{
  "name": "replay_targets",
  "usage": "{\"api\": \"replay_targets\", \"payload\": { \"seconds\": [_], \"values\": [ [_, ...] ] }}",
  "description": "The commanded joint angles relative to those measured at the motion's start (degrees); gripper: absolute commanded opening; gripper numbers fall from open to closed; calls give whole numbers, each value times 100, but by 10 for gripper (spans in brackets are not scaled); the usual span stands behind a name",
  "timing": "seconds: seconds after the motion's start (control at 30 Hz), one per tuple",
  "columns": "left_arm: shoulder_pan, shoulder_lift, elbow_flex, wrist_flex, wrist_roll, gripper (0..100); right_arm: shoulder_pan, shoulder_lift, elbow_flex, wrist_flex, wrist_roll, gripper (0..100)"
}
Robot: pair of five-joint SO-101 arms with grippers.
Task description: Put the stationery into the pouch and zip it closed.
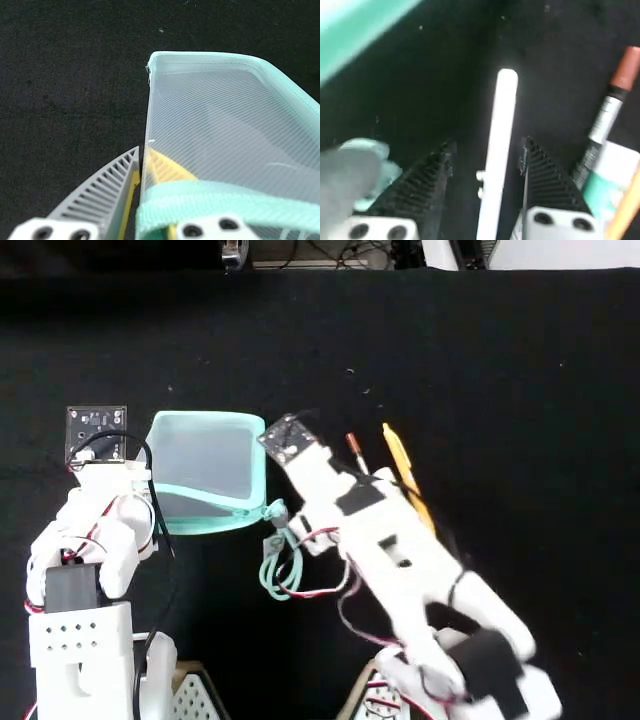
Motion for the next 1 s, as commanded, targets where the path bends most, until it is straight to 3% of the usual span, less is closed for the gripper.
{"api": "replay_targets", "payload": {
  "seconds": [0.0, 0.3, 0.47, 0.57, 0.73, 0.97],
  "values": [
    [-13, 9, -31, -88, 62, 31, -70, 646, -620, -308, -44, 208],
    [-4, 9, -31, -88, 62, 31, 79, 1903, -1604, -308, -9, 201],
    [-4, 9, -31, -88, 62, 31, 79, 1895, -1622, -396, 0, 7],
    [-4, 9, -31, -88, 62, 31, 229, 1692, -1525, -396, 0, 12],
    [-4, 9, -31, -88, 62, 31, 738, 136, -681, -422, 9, 12],
    [-4, 9, -31, -88, 62, 31, 879, -3503, 1024, -325, -9, 12]
  ]
}}
